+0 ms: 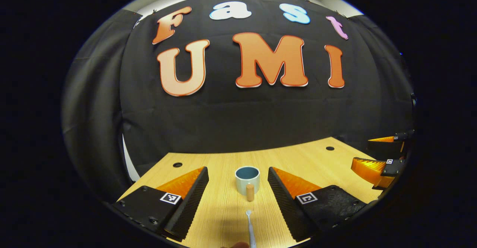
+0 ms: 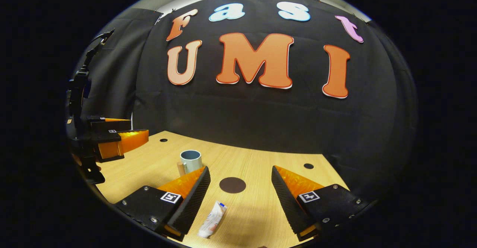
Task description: Put the toothbrush and toothpaste on the desktop into the cup, then pick up the cup and place it on the coaster on the desktop.
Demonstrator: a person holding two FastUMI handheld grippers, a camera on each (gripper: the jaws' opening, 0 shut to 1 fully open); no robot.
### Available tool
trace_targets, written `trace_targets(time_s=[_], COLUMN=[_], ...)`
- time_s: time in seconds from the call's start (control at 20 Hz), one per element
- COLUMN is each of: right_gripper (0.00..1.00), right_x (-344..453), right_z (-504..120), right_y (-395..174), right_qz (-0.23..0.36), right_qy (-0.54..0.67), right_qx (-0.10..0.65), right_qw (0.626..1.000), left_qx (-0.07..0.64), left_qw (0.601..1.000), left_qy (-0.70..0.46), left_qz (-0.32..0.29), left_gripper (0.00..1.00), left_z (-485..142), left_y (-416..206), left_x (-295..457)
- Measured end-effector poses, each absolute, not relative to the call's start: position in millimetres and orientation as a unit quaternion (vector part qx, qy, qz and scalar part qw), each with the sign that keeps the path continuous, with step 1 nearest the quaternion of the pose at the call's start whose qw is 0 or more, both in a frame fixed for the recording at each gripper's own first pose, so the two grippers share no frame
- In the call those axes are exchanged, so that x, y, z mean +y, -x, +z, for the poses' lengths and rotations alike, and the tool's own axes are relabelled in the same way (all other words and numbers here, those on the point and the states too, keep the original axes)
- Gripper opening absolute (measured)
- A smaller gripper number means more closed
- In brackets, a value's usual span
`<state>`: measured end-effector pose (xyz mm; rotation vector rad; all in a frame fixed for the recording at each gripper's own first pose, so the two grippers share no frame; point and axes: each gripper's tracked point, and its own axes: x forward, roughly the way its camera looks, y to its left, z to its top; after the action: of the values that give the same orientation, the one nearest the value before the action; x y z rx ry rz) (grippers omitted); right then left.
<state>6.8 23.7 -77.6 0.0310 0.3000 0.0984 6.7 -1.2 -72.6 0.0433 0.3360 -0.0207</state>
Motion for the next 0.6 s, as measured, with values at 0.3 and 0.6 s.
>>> trace_targets(time_s=[0.3,0.6], right_gripper=[0.96,0.91], right_x=[40,57], right_z=[-126,-181], right_y=[-7,-2], right_qz=[0.069,0.096], right_qy=[-0.015,-0.022], right_qx=[0.230,0.312], right_qw=[0.970,0.945], left_qx=[0.274,0.353], left_qw=[0.962,0.935], left_qy=[0.002,0.006], left_qz=[-0.023,-0.034], left_gripper=[0.96,0.96], left_z=[-129,-180], left_y=[-5,7], left_x=[-9,-12])
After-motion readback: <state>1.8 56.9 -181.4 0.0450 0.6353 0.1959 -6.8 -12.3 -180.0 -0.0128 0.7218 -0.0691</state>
